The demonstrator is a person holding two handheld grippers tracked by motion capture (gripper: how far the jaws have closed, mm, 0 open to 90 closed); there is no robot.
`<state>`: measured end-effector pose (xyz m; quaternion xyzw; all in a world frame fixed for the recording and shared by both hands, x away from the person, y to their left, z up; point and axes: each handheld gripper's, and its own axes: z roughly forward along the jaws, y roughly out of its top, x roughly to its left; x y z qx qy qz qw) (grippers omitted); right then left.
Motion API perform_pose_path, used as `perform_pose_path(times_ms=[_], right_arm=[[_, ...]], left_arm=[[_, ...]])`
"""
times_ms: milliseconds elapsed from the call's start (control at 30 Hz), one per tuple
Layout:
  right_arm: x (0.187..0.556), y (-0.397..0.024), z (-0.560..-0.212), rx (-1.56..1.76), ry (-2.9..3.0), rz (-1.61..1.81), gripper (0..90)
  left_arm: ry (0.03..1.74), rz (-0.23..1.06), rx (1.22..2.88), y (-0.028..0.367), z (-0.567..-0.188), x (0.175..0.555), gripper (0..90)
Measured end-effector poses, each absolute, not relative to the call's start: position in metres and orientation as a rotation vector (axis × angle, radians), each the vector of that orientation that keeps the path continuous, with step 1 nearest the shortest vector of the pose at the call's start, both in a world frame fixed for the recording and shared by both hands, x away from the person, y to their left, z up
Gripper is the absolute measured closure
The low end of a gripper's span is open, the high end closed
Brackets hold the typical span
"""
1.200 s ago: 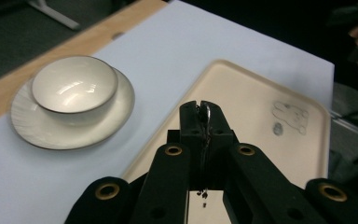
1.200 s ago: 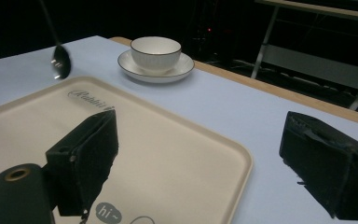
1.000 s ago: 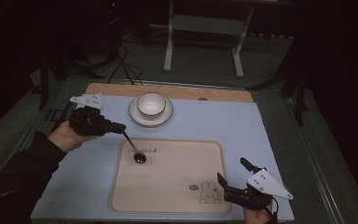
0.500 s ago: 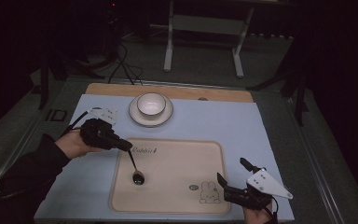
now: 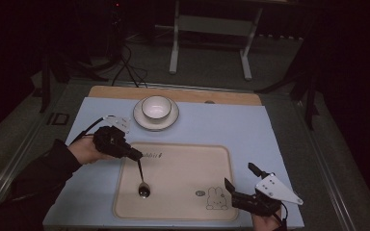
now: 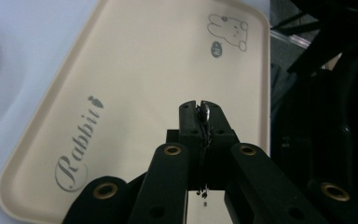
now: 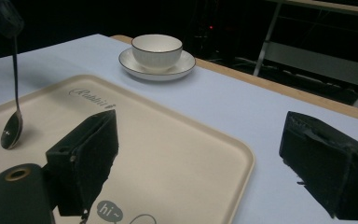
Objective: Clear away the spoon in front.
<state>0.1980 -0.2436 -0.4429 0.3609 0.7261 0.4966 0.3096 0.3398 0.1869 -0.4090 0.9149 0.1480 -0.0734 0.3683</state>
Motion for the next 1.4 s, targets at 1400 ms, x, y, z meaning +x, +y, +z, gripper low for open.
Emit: perform_pose_path(times_ms=[1400], right_arm=[[0.199,-0.244,-0.444,0.954,1.933,1.319,11.7]], left_arm=[[0.582,-0.08,2.119,0.183,-0.473,0.39,79.7]])
